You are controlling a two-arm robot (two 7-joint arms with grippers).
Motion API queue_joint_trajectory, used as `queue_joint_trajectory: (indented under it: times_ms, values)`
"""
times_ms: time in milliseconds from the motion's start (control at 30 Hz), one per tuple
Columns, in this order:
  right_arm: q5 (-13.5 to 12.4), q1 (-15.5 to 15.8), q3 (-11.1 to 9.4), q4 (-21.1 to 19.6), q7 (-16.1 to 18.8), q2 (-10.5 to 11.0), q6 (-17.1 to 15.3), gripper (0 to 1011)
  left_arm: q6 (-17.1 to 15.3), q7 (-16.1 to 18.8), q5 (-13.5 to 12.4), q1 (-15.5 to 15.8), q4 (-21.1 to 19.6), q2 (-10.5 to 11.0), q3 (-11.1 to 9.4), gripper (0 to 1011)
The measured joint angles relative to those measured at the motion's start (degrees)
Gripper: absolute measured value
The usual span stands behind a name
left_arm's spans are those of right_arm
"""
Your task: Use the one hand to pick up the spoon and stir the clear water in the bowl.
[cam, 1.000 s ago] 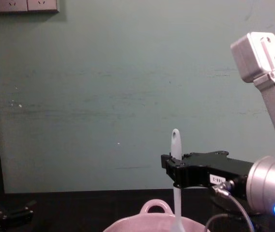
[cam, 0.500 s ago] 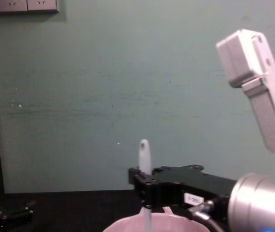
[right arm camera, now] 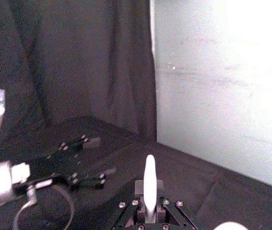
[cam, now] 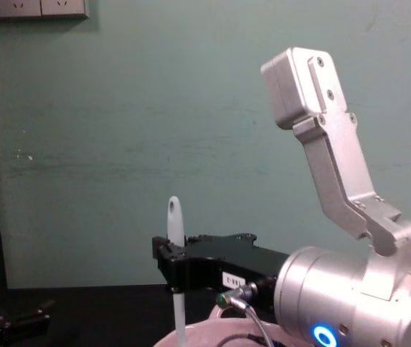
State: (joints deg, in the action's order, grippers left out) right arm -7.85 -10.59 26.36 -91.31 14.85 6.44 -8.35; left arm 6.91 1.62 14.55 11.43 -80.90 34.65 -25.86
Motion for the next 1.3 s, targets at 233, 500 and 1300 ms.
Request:
queue_joint_trajectory:
  times_ms: [233,500,1300]
  values:
    - [0.9,-3.0,-1.4,5.1,-2.0,-2.1,3.0,119,0.0,0.0,0.0,0.0,0.0,0.0,0.0,1011]
    - [2.3,-3.9,-3.2,7.1,-3.7,-2.5,4.5,119,0.0,0.0,0.0,0.0,0.0,0.0,0.0,1011]
    - [0.2,3.3,-8.1,-3.2,-3.2,-0.2,3.4,119,0.0,0.0,0.0,0.0,0.0,0.0,0.0,1011]
